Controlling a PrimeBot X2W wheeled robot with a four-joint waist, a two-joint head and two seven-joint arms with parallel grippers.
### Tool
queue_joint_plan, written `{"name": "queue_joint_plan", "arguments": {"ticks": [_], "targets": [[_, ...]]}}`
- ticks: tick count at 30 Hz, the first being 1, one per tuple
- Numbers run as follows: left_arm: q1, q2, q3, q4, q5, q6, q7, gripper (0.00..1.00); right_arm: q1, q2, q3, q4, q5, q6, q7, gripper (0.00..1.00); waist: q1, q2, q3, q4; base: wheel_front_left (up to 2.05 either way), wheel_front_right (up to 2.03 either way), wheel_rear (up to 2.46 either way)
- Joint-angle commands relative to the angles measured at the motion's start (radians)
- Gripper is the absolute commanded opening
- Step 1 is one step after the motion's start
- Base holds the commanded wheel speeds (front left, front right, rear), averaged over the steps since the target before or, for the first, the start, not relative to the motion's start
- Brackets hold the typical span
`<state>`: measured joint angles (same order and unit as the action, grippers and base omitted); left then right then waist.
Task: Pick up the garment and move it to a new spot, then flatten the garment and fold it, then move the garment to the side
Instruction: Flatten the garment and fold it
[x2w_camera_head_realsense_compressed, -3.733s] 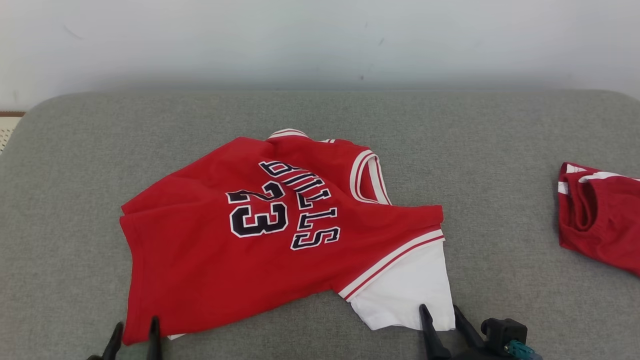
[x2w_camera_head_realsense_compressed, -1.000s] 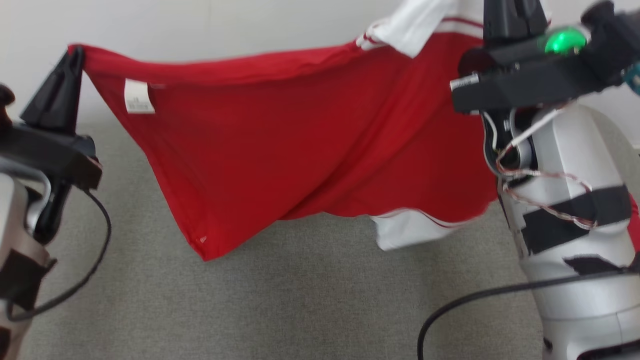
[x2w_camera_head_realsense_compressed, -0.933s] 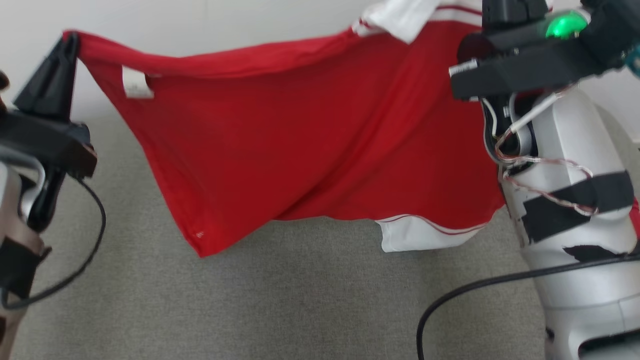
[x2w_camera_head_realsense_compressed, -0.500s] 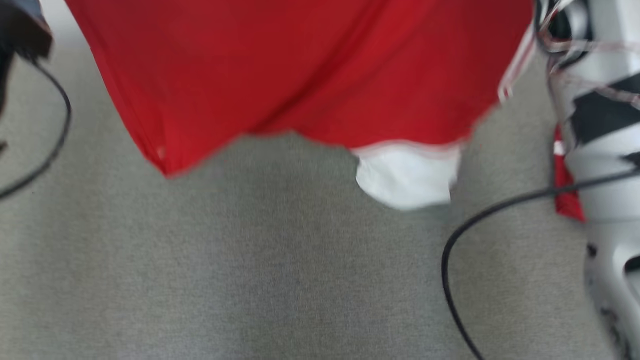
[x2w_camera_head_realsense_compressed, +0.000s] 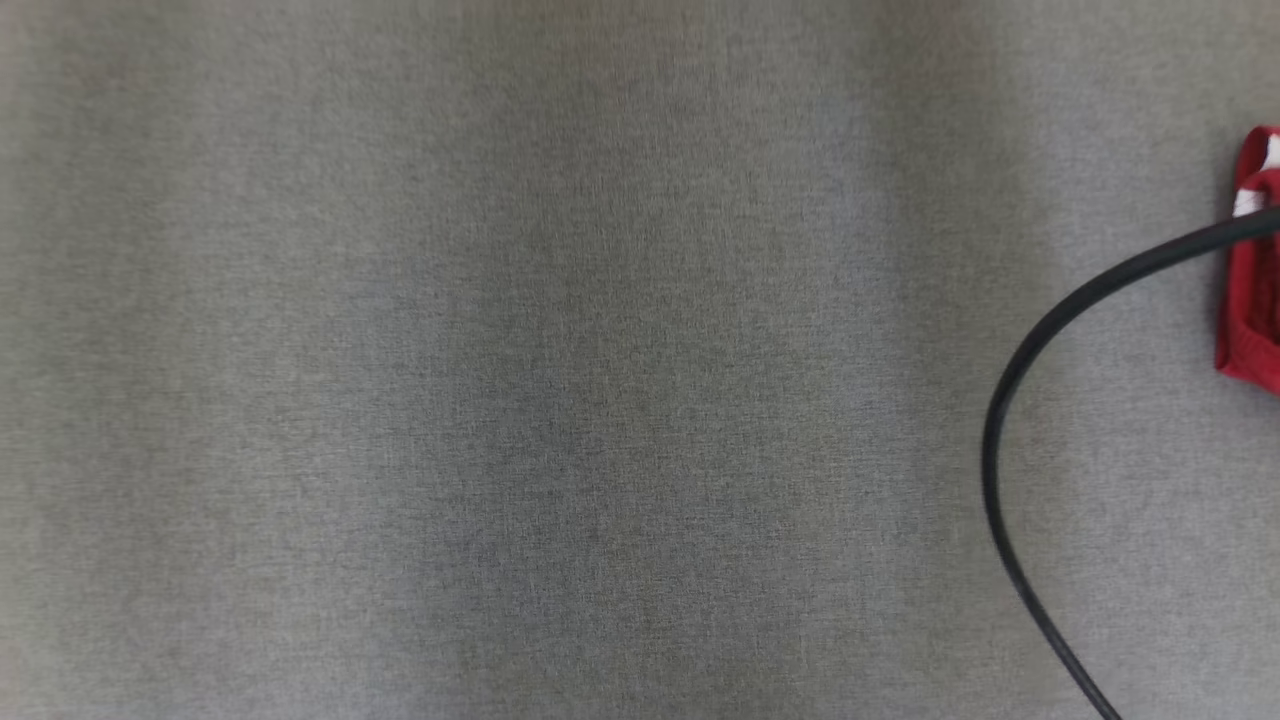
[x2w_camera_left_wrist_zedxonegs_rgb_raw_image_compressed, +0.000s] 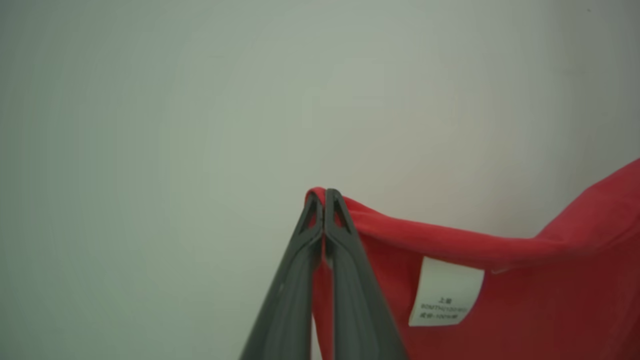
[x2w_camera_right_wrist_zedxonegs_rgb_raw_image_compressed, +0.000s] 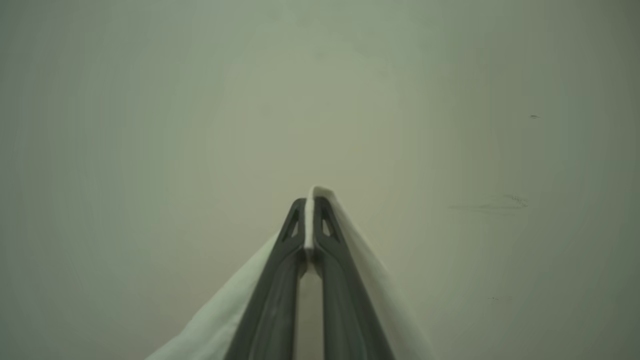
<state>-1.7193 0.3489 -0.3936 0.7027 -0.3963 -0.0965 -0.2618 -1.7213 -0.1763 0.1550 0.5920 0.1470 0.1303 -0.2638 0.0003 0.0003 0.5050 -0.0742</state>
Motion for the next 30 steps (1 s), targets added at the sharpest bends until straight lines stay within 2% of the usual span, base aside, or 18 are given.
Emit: {"name": "queue_joint_plan", "arguments": {"ticks": [1, 7, 10, 14, 19, 23, 26, 30], "targets": [[0.001, 0.004, 0.007, 0.000, 0.003, -0.007, -0.004, 0.00, -0.013, 0.010, 0.004, -0.004, -0.016, 0.001, 0.000, 0.00, -0.0003, -0.0003, 0.031, -0.005, 0.00, 0.00, 0.00], [0.109, -0.020, 0.019, 0.050, -0.074, -0.032, -0.003, 0.00, 0.106, 0.011, 0.005, 0.029, 0.065, 0.001, 0.000, 0.00, -0.0003, -0.0003, 0.057, -0.033, 0.00, 0.00, 0.00], [0.209, -0.019, -0.055, 0.042, -0.177, -0.033, -0.003, 0.00, 0.232, -0.005, 0.058, 0.026, 0.158, 0.001, 0.000, 0.00, -0.0003, -0.0003, 0.047, -0.044, 0.00, 0.00, 0.00], [0.357, 0.041, -0.160, -0.007, -0.363, -0.033, -0.002, 0.00, 0.441, -0.072, 0.135, -0.033, 0.298, 0.001, 0.000, 0.00, -0.0003, -0.0003, 0.015, -0.061, 0.00, 0.00, 0.00], [0.549, 0.117, -0.244, -0.084, -0.569, -0.034, -0.001, 0.00, 0.720, -0.158, 0.206, -0.108, 0.465, 0.001, 0.000, 0.00, -0.0003, -0.0003, -0.045, -0.074, 0.00, 0.00, 0.00], [0.709, 0.143, -0.290, -0.139, -0.714, -0.034, -0.003, 0.00, 0.916, -0.211, 0.233, -0.146, 0.560, 0.000, 0.000, 0.00, -0.0003, -0.0003, -0.107, -0.072, 0.00, 0.00, 0.00], [0.825, 0.139, -0.281, -0.158, -0.774, -0.034, -0.004, 0.00, 1.031, -0.216, 0.239, -0.174, 0.599, 0.000, 0.000, 0.00, -0.0003, -0.0003, -0.147, -0.072, 0.00, 0.00, 0.00], [0.945, 0.126, -0.270, -0.172, -0.750, -0.034, -0.005, 0.00, 1.146, -0.214, 0.251, -0.216, 0.627, 0.000, 0.000, 0.00, -0.0003, -0.0003, -0.188, -0.069, 0.00, 0.00, 0.00]]}}
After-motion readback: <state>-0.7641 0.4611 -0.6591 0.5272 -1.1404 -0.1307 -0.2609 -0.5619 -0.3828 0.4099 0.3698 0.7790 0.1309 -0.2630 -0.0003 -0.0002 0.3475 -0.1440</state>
